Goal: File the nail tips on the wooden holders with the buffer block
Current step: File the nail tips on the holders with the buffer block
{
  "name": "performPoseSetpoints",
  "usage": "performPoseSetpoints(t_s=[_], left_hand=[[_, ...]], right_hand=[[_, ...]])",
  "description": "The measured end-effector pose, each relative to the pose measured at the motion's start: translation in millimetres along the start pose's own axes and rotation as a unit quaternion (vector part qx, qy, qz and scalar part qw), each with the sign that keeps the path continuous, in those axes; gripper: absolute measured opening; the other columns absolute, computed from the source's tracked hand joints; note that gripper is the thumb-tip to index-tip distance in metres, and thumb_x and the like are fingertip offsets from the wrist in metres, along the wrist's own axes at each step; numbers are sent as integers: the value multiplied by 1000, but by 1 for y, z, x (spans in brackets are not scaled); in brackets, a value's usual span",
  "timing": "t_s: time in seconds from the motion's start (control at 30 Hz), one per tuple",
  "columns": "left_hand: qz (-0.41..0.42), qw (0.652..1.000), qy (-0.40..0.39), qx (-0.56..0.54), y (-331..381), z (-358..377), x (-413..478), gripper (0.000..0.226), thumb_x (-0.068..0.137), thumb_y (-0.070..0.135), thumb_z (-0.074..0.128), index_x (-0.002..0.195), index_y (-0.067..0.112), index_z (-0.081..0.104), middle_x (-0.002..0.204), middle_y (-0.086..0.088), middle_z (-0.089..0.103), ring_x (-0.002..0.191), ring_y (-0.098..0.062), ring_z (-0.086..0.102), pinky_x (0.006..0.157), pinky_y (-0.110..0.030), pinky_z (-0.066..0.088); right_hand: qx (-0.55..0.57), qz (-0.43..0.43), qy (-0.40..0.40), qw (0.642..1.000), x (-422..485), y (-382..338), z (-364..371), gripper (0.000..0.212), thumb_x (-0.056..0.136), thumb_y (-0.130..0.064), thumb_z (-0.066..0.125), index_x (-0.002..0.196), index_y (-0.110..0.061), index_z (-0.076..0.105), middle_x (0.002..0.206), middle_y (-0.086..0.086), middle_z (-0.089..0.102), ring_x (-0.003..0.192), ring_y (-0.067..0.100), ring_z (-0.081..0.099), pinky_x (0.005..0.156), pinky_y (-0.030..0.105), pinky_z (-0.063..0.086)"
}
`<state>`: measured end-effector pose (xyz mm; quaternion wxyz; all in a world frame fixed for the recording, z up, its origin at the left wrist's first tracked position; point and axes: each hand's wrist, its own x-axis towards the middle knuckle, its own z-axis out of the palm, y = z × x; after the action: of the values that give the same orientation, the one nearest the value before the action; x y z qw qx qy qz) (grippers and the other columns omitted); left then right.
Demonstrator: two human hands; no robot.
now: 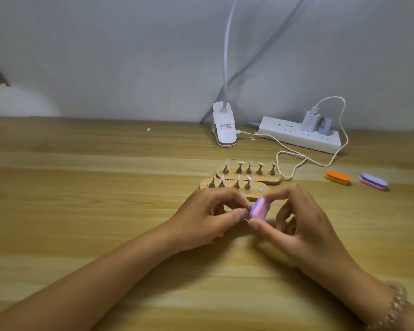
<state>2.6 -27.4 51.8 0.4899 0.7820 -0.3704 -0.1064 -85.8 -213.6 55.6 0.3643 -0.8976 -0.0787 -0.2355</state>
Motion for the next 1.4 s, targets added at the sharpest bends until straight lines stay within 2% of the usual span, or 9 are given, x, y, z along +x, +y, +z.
performPoseSetpoints(t_s=[0.37, 0.53, 0.7, 0.77, 0.9, 1.07, 1.17, 1.33, 1.4], left_hand=[[11, 1000, -23, 8, -2, -3, 3, 14, 94, 11, 65, 87, 22, 70, 72, 20, 67, 41, -4, 48, 45, -13, 35], [19, 1000, -23, 10, -4, -1, 3, 10, 94, 12, 65, 89, 17, 71, 71, 21, 66, 41, -5, 48, 44, -15, 34], [29, 999, -23, 10, -7, -1, 3, 11, 93, 11, 64, 94, 15, 74, 76, 20, 67, 43, -3, 50, 46, -16, 38], [27, 999, -23, 7, -6, 0, 3, 10, 94, 13, 67, 93, 17, 75, 76, 20, 67, 43, -4, 49, 45, -17, 38], [26, 999, -26, -1, -5, -1, 4, 14, 93, 6, 64, 96, 13, 75, 75, 20, 65, 45, 0, 49, 45, -14, 38], [13, 1000, -21, 1, -1, 0, 3, 12, 95, 9, 63, 91, 17, 72, 62, 24, 62, 42, 4, 47, 43, -9, 33], [-11, 1000, -4, -13, -3, 0, 2, 14, 96, 11, 61, 92, 21, 70, 61, 16, 62, 42, -4, 51, 40, -17, 38], [-12, 997, 7, -82, 0, -2, 2, 12, 97, 11, 61, 97, 19, 71, 100, 0, 74, 48, -10, 56, 51, -31, 47], [-11, 997, 10, -76, -1, -3, 2, 17, 96, 12, 63, 93, 26, 72, 92, 2, 74, 49, -12, 58, 51, -39, 49]], right_hand=[[-23, -11, -7, 1000, -1, -1, 3, 37, 77, -47, 78, 94, -23, 55, 94, -15, 52, 58, 13, 56, 51, 32, 47], [10, 31, 12, 999, 3, 0, 0, 43, 73, -59, 74, 93, -24, 60, 94, -17, 57, 60, 14, 57, 55, 24, 43], [-17, -29, -8, 999, 0, -3, 2, 41, 74, -56, 75, 94, -23, 61, 93, -20, 56, 55, 10, 50, 53, 15, 36], [5, 13, 14, 1000, 3, -1, -1, 45, 72, -62, 75, 93, -24, 62, 93, -19, 58, 57, 14, 52, 55, 15, 36], [-32, -61, -10, 998, -1, -3, 4, 37, 75, -50, 74, 97, -23, 62, 92, -20, 52, 54, 9, 49, 52, 13, 34], [-12, -7, 13, 1000, 2, -2, 1, 35, 78, -55, 74, 98, -29, 62, 98, -17, 59, 55, 11, 55, 52, 20, 41], [-20, -37, -11, 999, -1, -2, 4, 35, 76, -46, 77, 103, -29, 62, 99, -16, 59, 53, 9, 56, 50, 19, 43], [128, 94, 65, 985, 5, 9, -5, 39, 71, -39, 75, 108, -33, 61, 90, -13, 64, 45, 14, 56, 41, 22, 45], [96, 50, 47, 993, 2, 3, -1, 44, 73, -40, 78, 111, -32, 56, 95, -14, 63, 47, 15, 58, 43, 20, 45]])
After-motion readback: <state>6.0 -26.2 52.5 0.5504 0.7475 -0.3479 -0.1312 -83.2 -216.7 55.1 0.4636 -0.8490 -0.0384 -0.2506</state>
